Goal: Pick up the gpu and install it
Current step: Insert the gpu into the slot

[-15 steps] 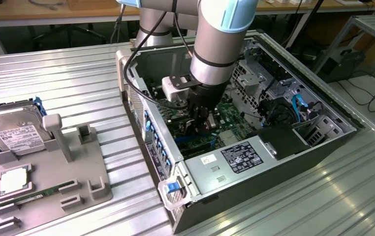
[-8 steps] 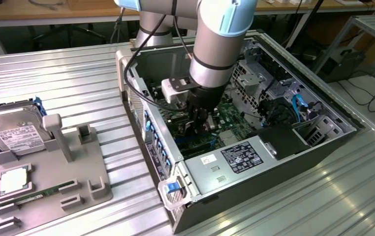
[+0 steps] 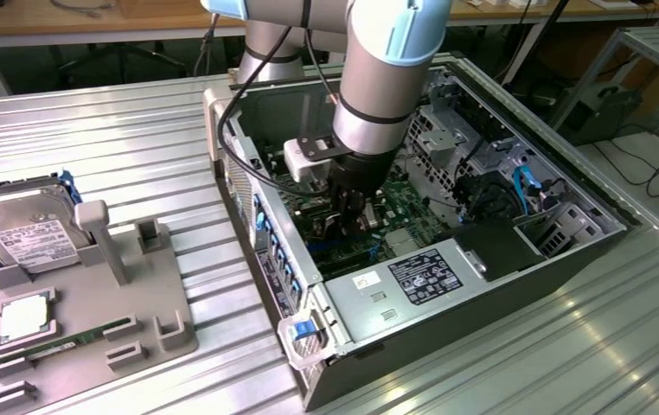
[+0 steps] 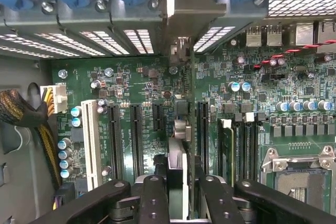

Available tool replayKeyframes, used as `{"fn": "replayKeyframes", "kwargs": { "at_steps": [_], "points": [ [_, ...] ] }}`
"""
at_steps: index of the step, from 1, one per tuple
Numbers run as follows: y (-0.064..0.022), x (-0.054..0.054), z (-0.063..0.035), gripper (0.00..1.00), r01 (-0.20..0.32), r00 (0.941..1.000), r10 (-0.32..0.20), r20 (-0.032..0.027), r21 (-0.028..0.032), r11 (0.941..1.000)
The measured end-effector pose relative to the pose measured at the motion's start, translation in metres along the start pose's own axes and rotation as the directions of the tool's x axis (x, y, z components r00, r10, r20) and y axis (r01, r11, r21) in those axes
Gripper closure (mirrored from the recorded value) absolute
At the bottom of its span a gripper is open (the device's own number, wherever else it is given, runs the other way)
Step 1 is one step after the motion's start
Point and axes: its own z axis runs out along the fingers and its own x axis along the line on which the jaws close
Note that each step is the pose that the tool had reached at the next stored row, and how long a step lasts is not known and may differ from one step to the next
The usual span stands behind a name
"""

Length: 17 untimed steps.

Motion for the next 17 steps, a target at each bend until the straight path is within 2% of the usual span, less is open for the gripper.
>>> {"fn": "replayKeyframes", "kwargs": {
  "at_steps": [5,17],
  "points": [
    [0.0001,-0.0005,-0.0039,0.72,0.000,1.0000,0.000,-0.0021,0.0027,1.0000],
    [0.0002,-0.0031,-0.0027,0.72,0.007,1.0000,-0.007,-0.0021,0.0029,1.0000]
  ]
}}
